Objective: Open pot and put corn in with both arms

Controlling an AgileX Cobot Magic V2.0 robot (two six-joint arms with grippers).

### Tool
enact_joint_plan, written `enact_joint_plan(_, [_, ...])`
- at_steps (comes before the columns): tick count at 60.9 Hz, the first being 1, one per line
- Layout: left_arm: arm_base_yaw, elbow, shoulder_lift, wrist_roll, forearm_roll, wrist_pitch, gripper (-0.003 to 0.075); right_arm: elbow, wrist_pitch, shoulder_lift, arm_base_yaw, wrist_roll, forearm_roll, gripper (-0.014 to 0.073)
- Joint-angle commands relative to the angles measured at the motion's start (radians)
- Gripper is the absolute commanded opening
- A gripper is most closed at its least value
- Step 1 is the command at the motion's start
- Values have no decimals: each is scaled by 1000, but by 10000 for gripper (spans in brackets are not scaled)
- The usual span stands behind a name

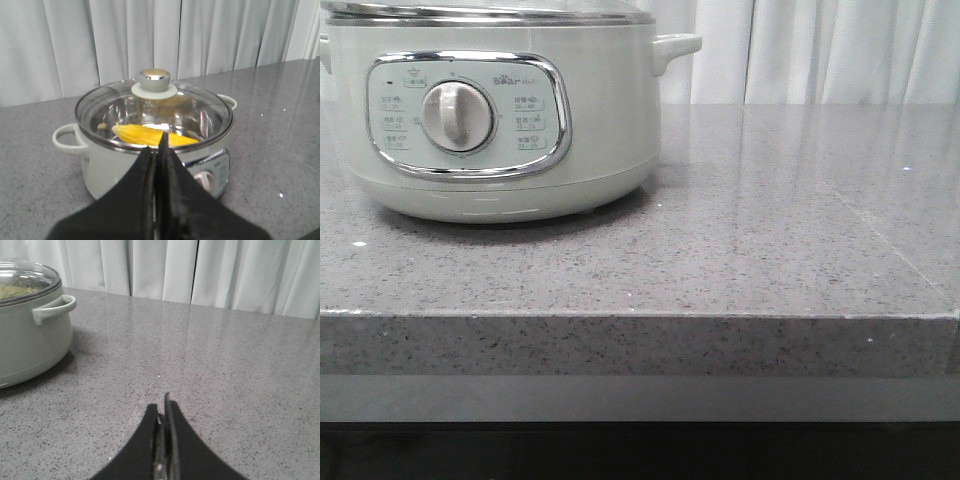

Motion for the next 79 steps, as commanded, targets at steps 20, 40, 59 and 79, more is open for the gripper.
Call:
enact_joint_plan(20, [-9, 96, -180, -1, -18, -93, -18, -25, -86, 8, 0, -4, 3, -68])
enact_joint_plan(40, [-9, 98, -180, -1, -18, -93, -18, -25, -86, 8, 0, -4, 3, -68])
enact_joint_plan(59, [25, 154, -204, -11, 13, -154, -18, -25, -86, 8, 0, -4, 3, -68])
enact_joint_plan(79, [265, 389, -366, -180, 71, -173, -18, -25, -86, 8, 0, -4, 3, -68])
